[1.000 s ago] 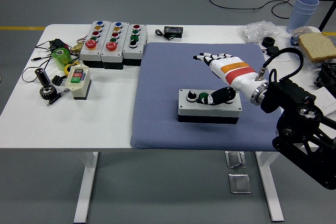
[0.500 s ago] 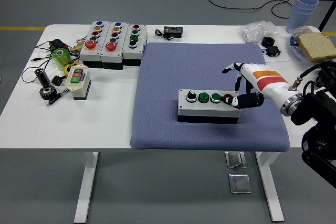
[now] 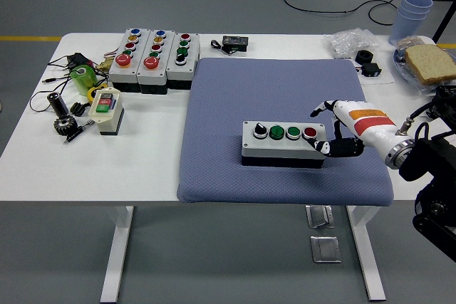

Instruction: Pick up the button,place it on the desk,press the button,press the button

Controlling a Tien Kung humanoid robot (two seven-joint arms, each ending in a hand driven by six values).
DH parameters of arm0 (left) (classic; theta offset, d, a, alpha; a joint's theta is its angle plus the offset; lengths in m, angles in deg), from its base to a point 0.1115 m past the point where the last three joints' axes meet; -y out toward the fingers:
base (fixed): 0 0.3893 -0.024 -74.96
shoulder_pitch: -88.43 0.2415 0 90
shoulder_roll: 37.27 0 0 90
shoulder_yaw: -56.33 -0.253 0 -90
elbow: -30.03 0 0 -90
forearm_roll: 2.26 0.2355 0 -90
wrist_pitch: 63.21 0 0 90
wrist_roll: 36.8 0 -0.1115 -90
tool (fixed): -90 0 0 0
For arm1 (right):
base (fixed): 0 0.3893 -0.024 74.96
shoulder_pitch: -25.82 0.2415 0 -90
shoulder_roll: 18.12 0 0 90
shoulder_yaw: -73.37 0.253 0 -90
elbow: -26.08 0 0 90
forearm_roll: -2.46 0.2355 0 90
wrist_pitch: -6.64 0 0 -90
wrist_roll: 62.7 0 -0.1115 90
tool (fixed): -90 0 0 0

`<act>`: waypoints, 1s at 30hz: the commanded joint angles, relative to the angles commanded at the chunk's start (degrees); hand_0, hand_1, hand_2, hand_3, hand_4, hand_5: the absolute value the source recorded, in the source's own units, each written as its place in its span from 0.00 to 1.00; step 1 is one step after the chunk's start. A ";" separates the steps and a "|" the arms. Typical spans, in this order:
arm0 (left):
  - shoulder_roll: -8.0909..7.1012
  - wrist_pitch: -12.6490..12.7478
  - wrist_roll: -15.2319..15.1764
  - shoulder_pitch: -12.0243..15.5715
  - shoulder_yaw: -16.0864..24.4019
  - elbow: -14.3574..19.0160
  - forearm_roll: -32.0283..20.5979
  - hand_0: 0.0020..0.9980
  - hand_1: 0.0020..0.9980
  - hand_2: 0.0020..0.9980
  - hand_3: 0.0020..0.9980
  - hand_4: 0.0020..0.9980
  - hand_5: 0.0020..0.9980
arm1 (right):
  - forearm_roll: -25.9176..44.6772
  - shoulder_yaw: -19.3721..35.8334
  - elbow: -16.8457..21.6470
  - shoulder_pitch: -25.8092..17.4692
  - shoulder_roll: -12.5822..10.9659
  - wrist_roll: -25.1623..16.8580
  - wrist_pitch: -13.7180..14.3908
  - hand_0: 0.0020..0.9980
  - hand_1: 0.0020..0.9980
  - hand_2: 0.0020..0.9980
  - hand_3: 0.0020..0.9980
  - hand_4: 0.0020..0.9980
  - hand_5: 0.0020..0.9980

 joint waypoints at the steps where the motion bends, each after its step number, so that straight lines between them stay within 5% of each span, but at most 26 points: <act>1: 0.00 0.00 0.00 -0.06 0.00 0.00 -0.05 0.64 0.61 0.60 0.57 0.31 0.86 | 0.08 -0.19 0.01 -0.07 0.00 -0.05 0.01 0.15 0.00 0.19 0.70 0.77 0.36; 30: 0.00 -0.02 -0.06 -0.52 -0.05 0.00 -0.18 0.65 0.61 0.60 0.56 0.31 0.86 | 0.04 -0.90 -0.58 -0.71 0.57 0.72 -1.69 0.16 0.00 0.19 0.69 0.77 0.37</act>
